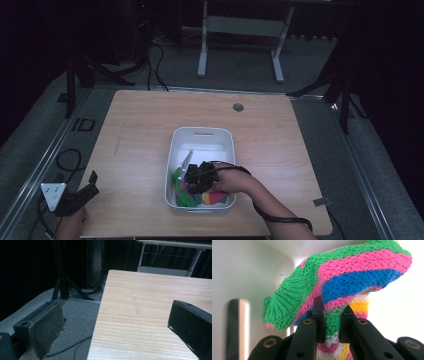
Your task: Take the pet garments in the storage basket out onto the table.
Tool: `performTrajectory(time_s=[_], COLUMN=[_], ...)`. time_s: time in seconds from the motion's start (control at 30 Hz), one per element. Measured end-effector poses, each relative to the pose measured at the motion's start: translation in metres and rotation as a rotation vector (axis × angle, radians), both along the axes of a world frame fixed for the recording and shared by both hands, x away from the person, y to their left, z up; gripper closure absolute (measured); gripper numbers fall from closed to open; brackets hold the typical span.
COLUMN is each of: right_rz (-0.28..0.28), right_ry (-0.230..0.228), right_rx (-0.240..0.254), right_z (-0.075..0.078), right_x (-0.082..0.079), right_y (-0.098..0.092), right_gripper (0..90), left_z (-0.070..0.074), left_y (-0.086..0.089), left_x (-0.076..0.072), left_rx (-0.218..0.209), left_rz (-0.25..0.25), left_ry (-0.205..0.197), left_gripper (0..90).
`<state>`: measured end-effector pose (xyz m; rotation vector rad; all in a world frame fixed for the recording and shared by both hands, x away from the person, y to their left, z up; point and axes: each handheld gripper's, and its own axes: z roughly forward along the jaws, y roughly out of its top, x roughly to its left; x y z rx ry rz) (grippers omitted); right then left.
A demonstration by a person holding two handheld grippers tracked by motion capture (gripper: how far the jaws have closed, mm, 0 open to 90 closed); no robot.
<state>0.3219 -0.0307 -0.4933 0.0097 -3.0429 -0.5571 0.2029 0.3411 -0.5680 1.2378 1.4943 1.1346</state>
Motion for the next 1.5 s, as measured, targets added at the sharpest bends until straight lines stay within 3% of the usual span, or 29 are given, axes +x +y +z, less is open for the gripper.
performTrajectory(time_s=[0.37,0.5,0.57,0.6,0.77,0.9,0.93,1.1,1.3,1.5], right_rz=[-0.043,-0.058,-0.063,-0.075,-0.087,-0.107,-0.122,-0.169,-0.241,-0.296], right_ry=[-0.058,-0.088,-0.091,-0.116,-0.16,-0.175,-0.187,-0.222,-0.268,-0.312], right_rx=[0.154,0.231,0.243,0.282,0.371,0.417,0.453,0.524,0.568,0.568], right_z=[0.042,0.068,0.073,0.087,0.117,0.132,0.142,0.159,0.176,0.18], right_x=[0.003,0.005,0.005,0.006,0.008,0.01,0.012,0.017,0.022,0.026], right_y=[-0.025,-0.035,-0.036,-0.04,-0.047,-0.052,-0.058,-0.076,-0.104,-0.128], right_gripper=[82.2,82.3,82.3,82.3,82.3,82.3,82.2,82.3,82.2,82.2], left_z=[0.0,0.0,0.0,0.0,0.0,0.0,0.0,0.0,0.0,0.0], left_y=[0.0,0.0,0.0,0.0,0.0,0.0,0.0,0.0,0.0,0.0], left_x=[0.0,0.0,0.0,0.0,0.0,0.0,0.0,0.0,0.0,0.0], left_rx=[0.002,0.002,0.001,0.002,0.002,0.001,0.001,0.002,0.002,0.0], left_rz=[0.002,0.003,0.003,0.002,0.002,0.002,0.001,0.001,0.001,0.0], left_ry=[0.003,0.004,0.003,0.003,0.003,0.002,0.002,0.004,0.004,0.003], left_gripper=[1.0,1.0,1.0,1.0,1.0,1.0,1.0,1.0,1.0,0.9])
